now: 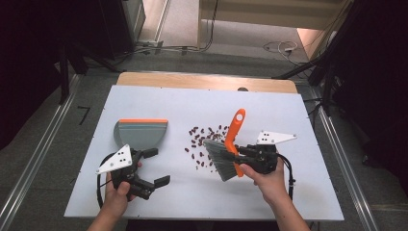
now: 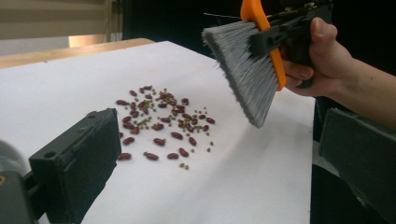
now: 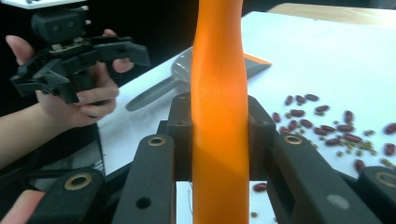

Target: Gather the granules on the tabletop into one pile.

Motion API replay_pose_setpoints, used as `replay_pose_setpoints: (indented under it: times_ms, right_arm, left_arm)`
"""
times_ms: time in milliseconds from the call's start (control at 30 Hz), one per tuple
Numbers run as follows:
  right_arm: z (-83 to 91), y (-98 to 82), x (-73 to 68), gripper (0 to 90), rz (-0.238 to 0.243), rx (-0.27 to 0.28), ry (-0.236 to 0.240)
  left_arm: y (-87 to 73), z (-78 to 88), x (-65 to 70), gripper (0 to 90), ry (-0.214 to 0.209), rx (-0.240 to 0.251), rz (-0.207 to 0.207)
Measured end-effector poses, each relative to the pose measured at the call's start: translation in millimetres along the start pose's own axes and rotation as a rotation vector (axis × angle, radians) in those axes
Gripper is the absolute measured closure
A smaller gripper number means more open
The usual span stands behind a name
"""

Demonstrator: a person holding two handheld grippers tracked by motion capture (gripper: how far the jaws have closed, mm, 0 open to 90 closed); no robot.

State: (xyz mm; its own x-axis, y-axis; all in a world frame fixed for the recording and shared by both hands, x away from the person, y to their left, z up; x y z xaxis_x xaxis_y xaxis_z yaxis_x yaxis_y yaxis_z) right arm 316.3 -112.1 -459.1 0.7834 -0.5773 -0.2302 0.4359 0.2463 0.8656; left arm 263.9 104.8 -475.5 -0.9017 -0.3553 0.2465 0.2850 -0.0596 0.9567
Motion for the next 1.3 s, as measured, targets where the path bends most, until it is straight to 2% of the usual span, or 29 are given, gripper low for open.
replay_pose_setpoints:
  times_ms: [33,133,167,200,267,300,333,367,433,533,567,633,667,700,800,967,1000,1033,1067,1100,1300]
  right_arm:
    - [1.6,0.5,5.2,68.5,-0.001,-0.004,-0.026]
    - [3.0,1.3,10.3,68.4,0.004,-0.011,-0.053]
    - [5.3,2.4,15.2,68.5,0.016,-0.023,-0.085]
    - [5.3,2.4,15.2,68.5,0.016,-0.023,-0.085]
    - [9.7,5.6,23.3,68.5,0.029,-0.035,-0.135]
    - [9.7,5.6,23.3,68.5,0.029,-0.035,-0.135]
    - [12.4,8.0,30.4,68.5,0.036,-0.048,-0.172]
    - [13.4,9.3,34.2,68.5,0.036,-0.054,-0.188]
    - [14.1,10.9,38.4,68.4,0.038,-0.057,-0.205]
    - [13.1,14.8,56.0,68.5,0.045,-0.101,-0.274]
    - [13.1,14.8,56.0,68.5,0.045,-0.101,-0.274]
    - [10.9,20.1,69.0,68.4,0.067,-0.138,-0.329]
    - [10.9,20.1,69.0,68.4,0.067,-0.138,-0.329]
    - [9.2,24.6,77.0,68.4,0.087,-0.162,-0.369]
    - [6.8,29.2,84.2,68.5,0.094,-0.179,-0.395]
    - [-3.4,34.6,106.6,68.5,0.143,-0.264,-0.491]
    - [-9.3,35.5,114.7,68.4,0.168,-0.305,-0.524]
    - [-9.3,35.5,114.7,68.4,0.168,-0.305,-0.524]
    - [-15.7,36.1,121.3,68.4,0.194,-0.343,-0.555]
    - [-15.7,36.1,121.3,68.4,0.194,-0.343,-0.555]
    - [-33.9,36.5,138.4,68.4,0.249,-0.44,-0.626]
  left_arm:
    - [-0.5,3.0,-1.9,0.2,0.014,-0.002,-0.003]
    - [-3.2,10.2,-6.5,0.2,0.037,-0.008,-0.004]
    - [-4.6,11.7,-8.1,0.2,0.047,-0.013,-0.003]
    - [-5.5,13.1,-9.7,0.2,0.055,-0.015,-0.004]
    - [-6.6,15.7,-12.9,0.2,0.072,-0.019,-0.007]
    - [-6.7,17.1,-14.4,0.2,0.079,-0.015,-0.005]
    - [-7.3,18.4,-15.3,0.2,0.081,-0.015,-0.004]
    - [-8.0,19.4,-16.3,0.2,0.086,-0.016,-0.007]
    - [-10.0,21.1,-18.5,0.2,0.105,-0.028,-0.014]
    - [-12.5,22.7,-21.1,0.2,0.119,-0.042,-0.02]
    - [-13.3,23.5,-22.0,0.2,0.127,-0.048,-0.021]
    - [-13.3,25.5,-23.1,0.2,0.131,-0.048,-0.022]
    - [-13.4,26.9,-23.8,0.2,0.135,-0.051,-0.022]
    - [-13.4,28.1,-24.9,0.2,0.14,-0.049,-0.022]
    - [-15.1,31.6,-28.1,0.2,0.153,-0.049,-0.017]
    - [-18.0,33.6,-31.9,0.2,0.167,-0.058,-0.016]
    - [-18.4,33.7,-32.5,0.2,0.17,-0.06,-0.017]
    - [-18.4,33.7,-32.7,0.2,0.169,-0.058,-0.016]
    - [-18.7,33.4,-32.8,0.2,0.169,-0.058,-0.014]
    - [-19.1,33.1,-33.0,0.2,0.17,-0.059,-0.013]
    - [-21.6,31.8,-34.5,0.2,0.169,-0.068,-0.012]
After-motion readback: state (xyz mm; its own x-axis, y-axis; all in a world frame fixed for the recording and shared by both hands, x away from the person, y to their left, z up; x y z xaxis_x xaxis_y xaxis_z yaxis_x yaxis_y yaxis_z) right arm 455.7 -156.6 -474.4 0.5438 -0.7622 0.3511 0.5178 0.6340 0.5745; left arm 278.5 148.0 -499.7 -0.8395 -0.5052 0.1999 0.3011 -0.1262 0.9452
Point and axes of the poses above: each handheld gripper's, and its own axes: z roughly backward along the jaws, y roughly out of its top, x roughly to its right, the point moved 10 cm from there along -z, roughly forward along the jaws, and after that the axes turned 12 degrees about -y, right-handed, at the moved point
